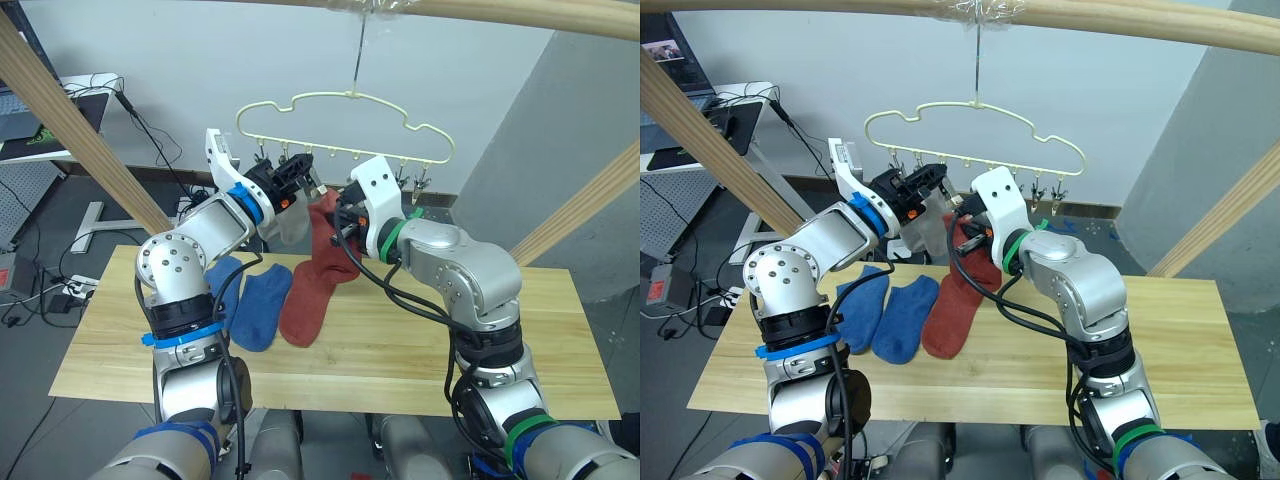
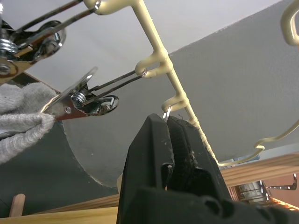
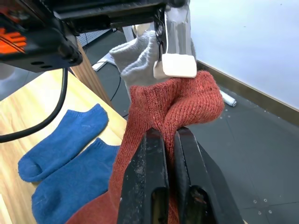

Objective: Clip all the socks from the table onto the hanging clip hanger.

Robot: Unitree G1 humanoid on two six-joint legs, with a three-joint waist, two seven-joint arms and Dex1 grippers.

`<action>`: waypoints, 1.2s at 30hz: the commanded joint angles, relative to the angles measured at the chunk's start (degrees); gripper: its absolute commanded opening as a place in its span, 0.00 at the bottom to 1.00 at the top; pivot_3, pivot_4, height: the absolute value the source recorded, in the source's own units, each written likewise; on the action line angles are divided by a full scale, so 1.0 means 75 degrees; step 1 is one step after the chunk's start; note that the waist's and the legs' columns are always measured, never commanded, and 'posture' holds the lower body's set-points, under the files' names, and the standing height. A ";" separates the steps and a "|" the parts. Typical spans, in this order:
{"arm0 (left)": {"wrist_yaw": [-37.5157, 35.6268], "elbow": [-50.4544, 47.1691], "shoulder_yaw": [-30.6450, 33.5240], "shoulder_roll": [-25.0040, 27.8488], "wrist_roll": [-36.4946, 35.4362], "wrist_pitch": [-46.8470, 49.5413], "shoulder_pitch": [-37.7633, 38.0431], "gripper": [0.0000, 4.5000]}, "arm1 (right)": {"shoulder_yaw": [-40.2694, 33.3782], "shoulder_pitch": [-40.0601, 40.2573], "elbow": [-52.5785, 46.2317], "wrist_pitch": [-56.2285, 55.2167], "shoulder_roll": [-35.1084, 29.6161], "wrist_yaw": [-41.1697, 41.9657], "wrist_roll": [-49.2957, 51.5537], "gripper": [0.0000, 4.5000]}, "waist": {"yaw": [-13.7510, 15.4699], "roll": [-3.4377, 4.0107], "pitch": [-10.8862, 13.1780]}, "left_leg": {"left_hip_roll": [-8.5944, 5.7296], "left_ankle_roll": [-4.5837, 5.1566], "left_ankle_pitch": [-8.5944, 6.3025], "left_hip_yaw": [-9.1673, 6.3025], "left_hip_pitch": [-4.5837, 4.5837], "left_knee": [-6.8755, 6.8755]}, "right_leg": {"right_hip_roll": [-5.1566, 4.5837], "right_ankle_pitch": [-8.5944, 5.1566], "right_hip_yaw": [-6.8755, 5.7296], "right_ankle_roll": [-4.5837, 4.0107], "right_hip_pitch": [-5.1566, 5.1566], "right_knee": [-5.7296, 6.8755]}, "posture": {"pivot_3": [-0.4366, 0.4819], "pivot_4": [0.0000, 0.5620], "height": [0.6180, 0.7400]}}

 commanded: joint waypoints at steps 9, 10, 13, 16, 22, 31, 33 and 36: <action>0.0109 -0.0141 -0.0017 0.0115 -0.0192 -0.0058 -0.0125 0.01 | -0.0010 -0.0084 -0.0393 0.0062 0.0291 -0.0159 0.0390 0.02 | 0.0000 0.0000 0.0000 | 0.0001 0.0000 0.0000 0.0002 -0.0005 -0.0005 | 0.0000 0.0000 0.0002 0.0000 -0.0010 -0.0001 | 0.42 0.48 1.00; 0.0118 -0.0146 -0.0021 0.0114 -0.0196 -0.0059 -0.0123 0.01 | 0.0004 -0.0090 -0.0365 0.0041 0.0318 -0.0171 0.0391 0.02 | -0.0001 0.0000 0.0000 | 0.0001 0.0000 0.0000 0.0003 -0.0005 -0.0005 | 0.0000 0.0000 0.0003 0.0001 -0.0011 0.0000 | 0.42 0.48 1.00; 0.0136 -0.0168 -0.0042 0.0112 -0.0202 -0.0058 -0.0107 0.01 | 0.0017 -0.0174 -0.0239 -0.0049 0.0400 -0.0212 0.0398 0.02 | -0.0001 0.0000 0.0000 | 0.0001 0.0000 0.0000 0.0004 -0.0006 -0.0005 | 0.0000 0.0000 0.0002 0.0001 -0.0012 0.0000 | 0.43 0.48 1.00; 0.0150 -0.0188 -0.0061 0.0109 -0.0217 -0.0059 -0.0088 0.01 | 0.0021 -0.0263 -0.0113 -0.0149 0.0433 -0.0239 0.0387 0.02 | -0.0002 0.0000 0.0000 | 0.0001 0.0000 0.0000 0.0005 -0.0006 -0.0006 | 0.0000 0.0000 0.0003 0.0001 -0.0013 0.0000 | 0.43 0.47 1.00; 0.0117 -0.0232 -0.0092 0.0128 -0.0220 -0.0068 -0.0033 0.01 | 0.0011 -0.0412 0.0177 -0.0438 0.0339 -0.0254 0.0303 0.02 | -0.0002 0.0000 0.0000 | 0.0001 0.0000 0.0000 0.0006 -0.0007 -0.0007 | 0.0000 -0.0001 0.0004 0.0001 -0.0015 0.0000 | 0.43 0.47 1.00; 0.0057 -0.0291 -0.0128 0.0119 -0.0251 -0.0055 0.0052 0.21 | -0.0002 -0.0413 0.0202 -0.0491 0.0251 -0.0285 0.0326 0.00 | -0.0001 0.0000 0.0000 | 0.0001 0.0000 0.0000 0.0007 -0.0011 -0.0010 | 0.0000 -0.0001 0.0005 0.0001 -0.0020 -0.0001 | 0.42 0.47 1.00; 0.0064 -0.0311 -0.0157 0.0145 -0.0256 0.0005 0.0061 0.35 | -0.0016 -0.0378 0.0163 -0.0447 0.0242 -0.0291 0.0348 0.00 | 0.0003 0.0000 0.0000 | 0.0001 0.0000 0.0000 0.0006 -0.0014 -0.0010 | 0.0000 -0.0001 0.0004 0.0001 -0.0022 -0.0002 | 0.42 0.47 1.00; 0.0028 -0.0365 -0.0149 0.0146 -0.0357 0.0031 0.0093 0.43 | -0.0054 -0.0315 0.0126 -0.0381 0.0251 -0.0273 0.0415 0.00 | 0.0004 0.0000 0.0000 | 0.0001 0.0000 0.0000 0.0006 -0.0017 -0.0010 | 0.0000 -0.0001 0.0005 0.0001 -0.0023 -0.0003 | 0.42 0.47 1.00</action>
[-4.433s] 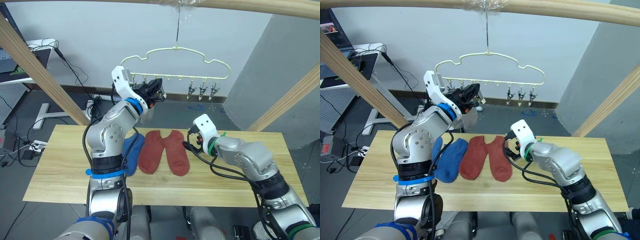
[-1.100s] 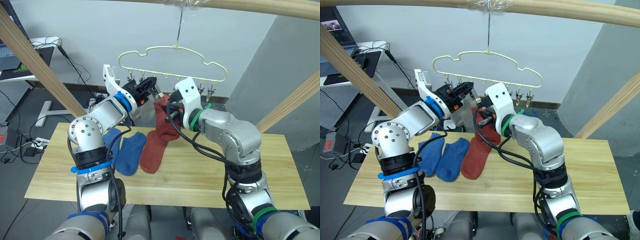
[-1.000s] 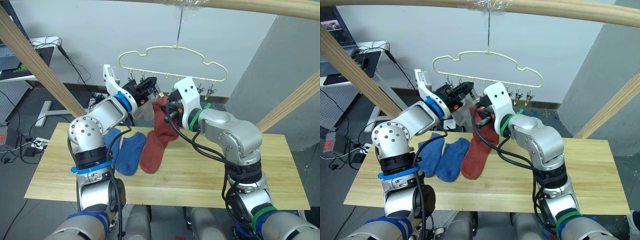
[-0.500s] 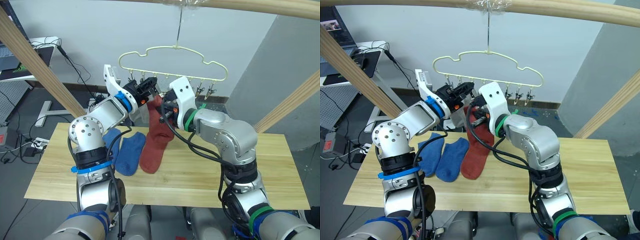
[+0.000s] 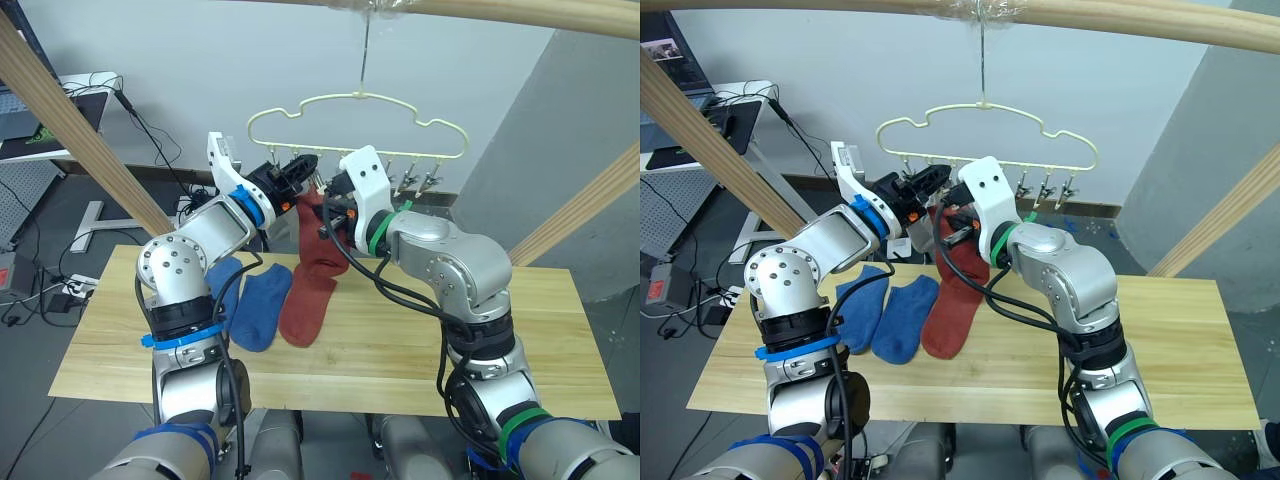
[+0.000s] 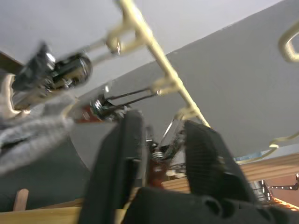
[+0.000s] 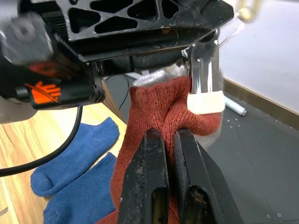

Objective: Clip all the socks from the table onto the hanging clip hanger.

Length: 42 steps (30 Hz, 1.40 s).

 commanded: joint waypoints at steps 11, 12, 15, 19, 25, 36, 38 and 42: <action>-0.0279 -0.0978 -0.0312 0.0528 -0.0759 0.0467 0.0149 0.44 | -0.0043 0.0121 -0.0325 0.0128 -0.0145 -0.0071 0.0198 0.56 | -0.0006 0.0000 0.0000 | 0.0001 0.0000 0.0000 0.0000 -0.0002 -0.0001 | 0.0000 0.0000 0.0000 0.0000 -0.0002 -0.0001 | 0.43 0.47 1.00; -0.0351 -0.1149 -0.0434 0.0654 -0.0694 0.0503 0.0238 0.44 | -0.0040 0.0178 -0.0387 0.0158 -0.0221 -0.0059 0.0215 0.56 | -0.0006 0.0000 0.0000 | 0.0001 0.0000 0.0000 0.0001 -0.0001 -0.0002 | 0.0000 0.0000 0.0001 0.0000 -0.0002 -0.0001 | 0.43 0.46 1.00; -0.0470 -0.1589 -0.0664 0.0984 -0.0600 0.0541 0.0496 0.44 | -0.0081 0.0363 -0.0616 0.0265 -0.0461 -0.0030 0.0274 0.56 | 0.0003 0.0000 0.0000 | 0.0001 -0.0001 0.0000 0.0000 -0.0001 -0.0005 | 0.0000 -0.0001 0.0001 0.0001 -0.0002 -0.0003 | 0.44 0.45 1.00; -0.0738 -0.2281 -0.1079 0.1538 -0.0367 0.0512 0.1004 0.44 | -0.0175 0.0597 -0.1010 0.0464 -0.0806 0.0034 0.0371 0.56 | 0.0006 0.0001 0.0000 | 0.0001 -0.0002 0.0000 0.0001 -0.0002 -0.0007 | -0.0001 -0.0001 0.0002 0.0000 -0.0003 -0.0003 | 0.44 0.44 1.00; -0.1294 -0.2904 -0.1190 0.2206 -0.0205 0.0252 0.1688 0.44 | -0.0355 0.0870 -0.1602 0.0815 -0.1238 0.0104 0.0537 0.56 | 0.0003 0.0001 0.0000 | 0.0002 -0.0002 0.0000 0.0002 -0.0001 -0.0006 | 0.0000 -0.0001 0.0005 0.0001 -0.0004 -0.0003 | 0.45 0.43 1.00; -0.4029 -0.2801 -0.1551 0.4099 0.0995 -0.1300 0.1848 0.44 | -0.0526 0.1224 -0.2060 0.1220 -0.0400 -0.1001 0.0244 0.56 | 0.0010 0.0000 0.0000 | 0.0003 -0.0002 0.0001 0.0008 -0.0002 -0.0011 | 0.0001 -0.0002 0.0009 0.0000 -0.0011 -0.0004 | 0.47 0.39 1.00; -0.4495 -0.2697 -0.1617 0.4304 0.1141 -0.1548 0.1858 0.44 | -0.0548 0.1280 -0.2052 0.1179 -0.0173 -0.1282 0.0119 0.56 | 0.0013 0.0000 0.0000 | 0.0002 -0.0003 0.0001 0.0008 -0.0002 -0.0014 | 0.0001 -0.0003 0.0009 -0.0001 -0.0012 -0.0004 | 0.47 0.39 1.00; -0.5373 -0.2510 -0.1690 0.4637 0.1424 -0.2023 0.1866 0.44 | -0.0749 0.1379 -0.1998 0.1016 0.0372 -0.2109 -0.0377 0.56 | 0.0015 0.0000 -0.0001 | 0.0002 -0.0002 0.0001 0.0010 -0.0005 -0.0015 | -0.0001 -0.0003 0.0009 -0.0001 -0.0014 -0.0008 | 0.48 0.40 1.00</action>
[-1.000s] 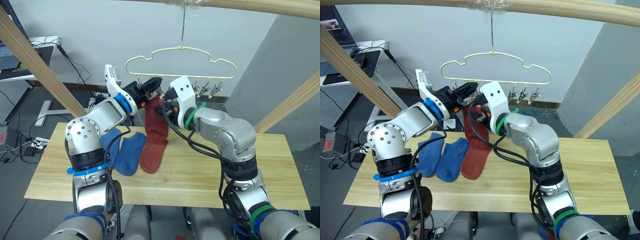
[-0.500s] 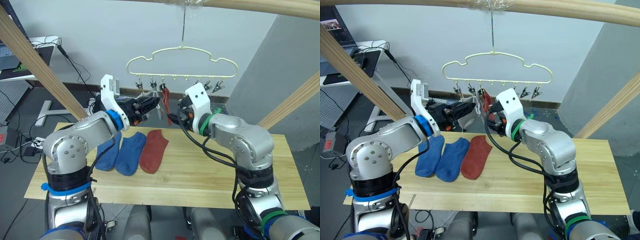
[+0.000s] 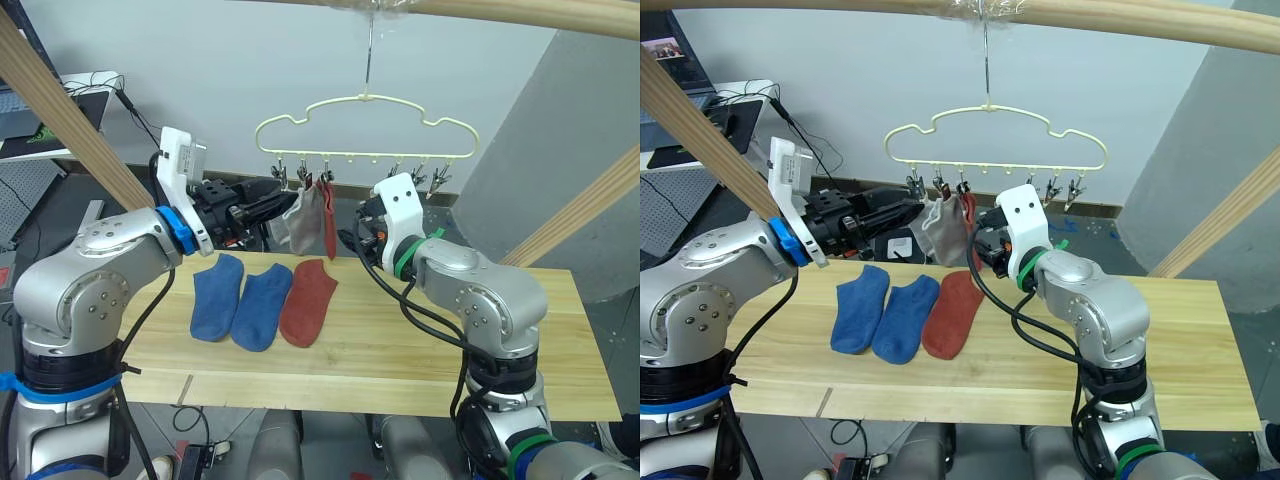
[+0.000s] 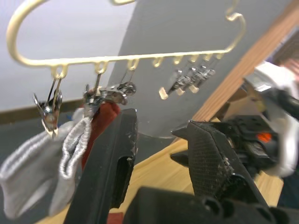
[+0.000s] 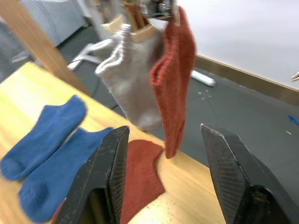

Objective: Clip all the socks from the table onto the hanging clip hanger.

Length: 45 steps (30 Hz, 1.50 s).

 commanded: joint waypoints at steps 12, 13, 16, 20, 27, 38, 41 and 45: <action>-0.2177 0.0699 -0.0008 0.0533 0.0128 -0.0625 -0.0555 0.44 | -0.0603 -0.0052 0.0016 -0.1030 0.0949 -0.1407 -0.0947 0.56 | 0.0010 0.0004 0.0003 | 0.0002 0.0002 -0.0001 -0.0001 -0.0006 -0.0002 | 0.0001 -0.0001 -0.0003 0.0000 -0.0007 0.0001 | 0.51 0.47 1.00; -0.2244 0.0722 0.0008 0.0541 0.0092 -0.0593 -0.0592 0.44 | -0.0566 -0.0069 0.0022 -0.1085 0.0977 -0.1431 -0.0976 0.56 | 0.0010 0.0005 0.0004 | 0.0002 0.0002 -0.0001 0.0000 -0.0007 -0.0002 | 0.0001 -0.0001 -0.0003 0.0000 -0.0007 0.0000 | 0.51 0.47 1.00; -0.2327 0.0817 -0.0071 0.0524 0.0218 -0.0652 -0.0714 0.44 | -0.0539 -0.0134 0.0052 -0.1202 0.1013 -0.1454 -0.1065 0.56 | 0.0012 0.0008 0.0009 | 0.0003 0.0002 -0.0001 0.0000 -0.0006 -0.0003 | 0.0002 -0.0001 -0.0003 0.0000 -0.0007 0.0001 | 0.51 0.50 1.00; -0.2303 0.0970 -0.0333 0.0520 0.0576 -0.0712 -0.0934 0.44 | -0.0464 -0.0165 -0.0030 -0.1180 0.1021 -0.1478 -0.1122 0.56 | 0.0010 0.0014 0.0014 | 0.0004 0.0003 -0.0001 -0.0001 -0.0007 -0.0003 | 0.0006 -0.0004 -0.0002 0.0004 -0.0009 0.0002 | 0.49 0.53 1.00; -0.2559 0.1203 -0.0544 0.0372 0.0834 -0.0935 -0.1173 0.40 | -0.0470 -0.0132 -0.0001 -0.1194 0.1060 -0.1581 -0.1211 0.56 | 0.0008 0.0021 0.0024 | 0.0004 0.0003 -0.0001 0.0001 -0.0007 -0.0006 | 0.0005 -0.0009 0.0000 0.0007 -0.0012 0.0001 | 0.48 0.54 1.00; -0.2885 0.1324 -0.0805 0.0424 0.0987 -0.0783 -0.1298 0.18 | -0.0597 -0.0217 0.0160 -0.1311 0.0943 -0.1483 -0.1324 0.56 | 0.0003 0.0021 0.0024 | 0.0005 0.0003 -0.0001 0.0002 -0.0007 -0.0012 | 0.0006 -0.0010 0.0001 0.0006 -0.0015 0.0001 | 0.48 0.50 1.00; -0.2928 0.1395 -0.0805 0.0432 0.0981 -0.0567 -0.1388 0.26 | -0.0611 -0.0262 0.0210 -0.1351 0.0909 -0.1464 -0.1311 0.56 | 0.0002 0.0021 0.0024 | 0.0005 0.0003 -0.0001 0.0001 -0.0008 -0.0012 | 0.0006 -0.0010 0.0000 0.0005 -0.0016 0.0001 | 0.48 0.50 1.00; -0.3031 0.1336 -0.0728 0.0428 0.0948 -0.0535 -0.1343 0.50 | -0.0610 -0.0325 0.0267 -0.1393 0.0924 -0.1450 -0.1277 0.56 | 0.0001 0.0021 0.0024 | 0.0005 0.0003 -0.0001 0.0002 -0.0008 -0.0012 | 0.0006 -0.0010 0.0001 0.0006 -0.0016 0.0001 | 0.49 0.51 1.00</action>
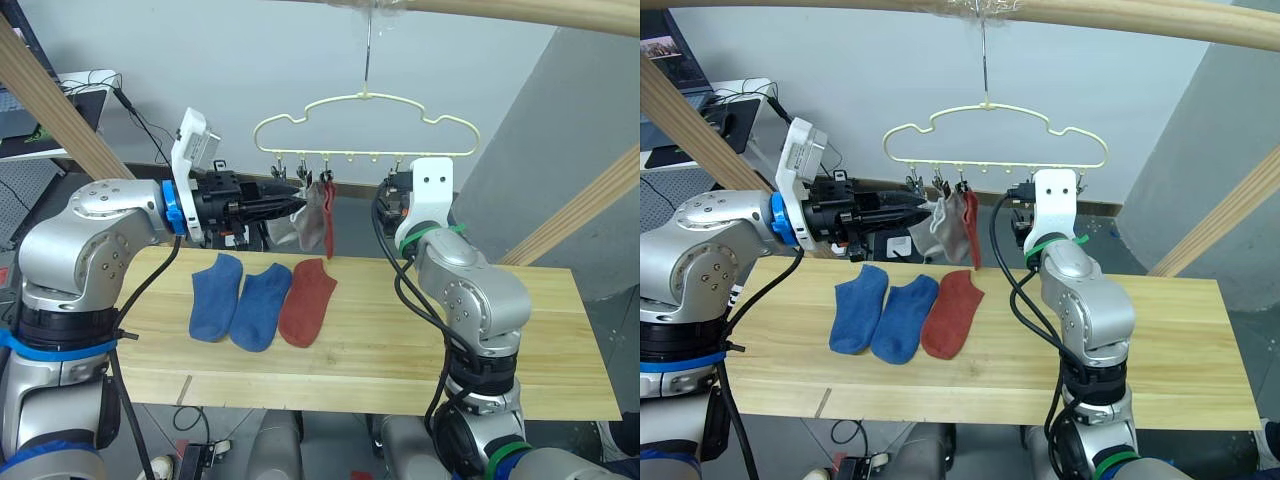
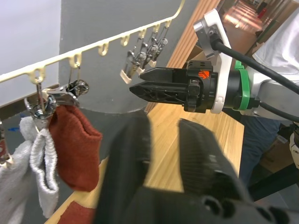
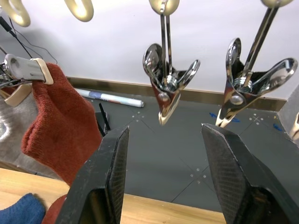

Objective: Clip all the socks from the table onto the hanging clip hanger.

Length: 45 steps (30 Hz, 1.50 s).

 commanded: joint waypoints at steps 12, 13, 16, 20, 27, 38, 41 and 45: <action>-0.0072 -0.0251 0.0295 0.0092 -0.0097 -0.0005 -0.0109 0.73 | -0.0005 -0.0327 -0.0055 -0.0244 0.0110 0.0056 0.0013 0.48 | 0.0003 0.0000 0.0000 | 0.0001 0.0000 0.0000 0.0000 -0.0001 -0.0004 | 0.0000 -0.0002 0.0000 0.0000 -0.0003 0.0000 | 0.49 0.52 1.00; -0.0065 -0.0261 0.0306 0.0092 -0.0109 0.0017 -0.0108 0.73 | 0.0001 -0.0339 -0.0044 -0.0250 0.0099 0.0056 0.0005 0.44 | 0.0003 0.0000 0.0000 | 0.0001 0.0000 0.0000 0.0000 -0.0001 -0.0004 | 0.0000 -0.0002 0.0000 0.0000 -0.0004 -0.0001 | 0.49 0.52 1.00; -0.0045 -0.0297 0.0332 0.0098 -0.0137 0.0055 -0.0105 0.73 | -0.0020 -0.0363 -0.0005 -0.0256 0.0087 0.0064 0.0011 0.44 | 0.0005 0.0000 0.0000 | 0.0001 0.0000 0.0000 -0.0001 -0.0001 -0.0004 | 0.0000 -0.0002 -0.0001 0.0000 -0.0004 -0.0001 | 0.50 0.51 1.00; 0.0005 -0.0345 0.0373 0.0080 -0.0168 0.0078 -0.0086 0.73 | -0.0067 -0.0479 0.0169 -0.0366 0.0086 0.0050 0.0001 0.44 | 0.0006 0.0000 0.0000 | 0.0000 0.0000 0.0000 0.0000 -0.0002 -0.0005 | 0.0000 -0.0002 -0.0001 -0.0001 -0.0004 -0.0001 | 0.50 0.51 1.00; 0.0120 -0.0415 0.0401 0.0051 -0.0198 0.0095 -0.0052 0.73 | -0.0168 -0.0912 0.0803 -0.0813 -0.0125 0.0097 -0.0029 0.44 | 0.0006 0.0000 0.0000 | 0.0001 0.0000 0.0000 0.0000 -0.0002 -0.0005 | 0.0000 -0.0001 -0.0001 -0.0001 -0.0005 -0.0001 | 0.50 0.51 1.00; 0.0292 -0.0549 0.0409 0.0058 -0.0226 0.0123 0.0059 0.73 | -0.0257 -0.1339 0.1382 -0.1231 -0.0155 0.0157 0.0025 0.44 | 0.0011 0.0000 0.0000 | 0.0001 0.0000 0.0000 0.0001 -0.0008 -0.0010 | 0.0000 0.0003 -0.0001 -0.0008 -0.0011 -0.0002 | 0.50 0.51 1.00; 0.0330 -0.0561 0.0394 0.0055 -0.0217 0.0117 0.0073 0.73 | -0.0263 -0.1401 0.1478 -0.1304 -0.0138 0.0176 0.0035 0.44 | 0.0012 0.0000 0.0000 | 0.0000 0.0000 0.0000 0.0001 -0.0010 -0.0010 | 0.0000 0.0003 -0.0001 -0.0009 -0.0012 -0.0002 | 0.51 0.51 1.00; 0.0373 -0.0569 0.0385 0.0065 -0.0217 0.0119 0.0075 0.73 | -0.0271 -0.1440 0.1549 -0.1340 -0.0138 0.0183 0.0030 0.44 | 0.0012 0.0000 0.0000 | 0.0001 0.0000 0.0000 0.0001 -0.0010 -0.0010 | 0.0000 0.0003 -0.0001 -0.0009 -0.0013 -0.0001 | 0.51 0.51 1.00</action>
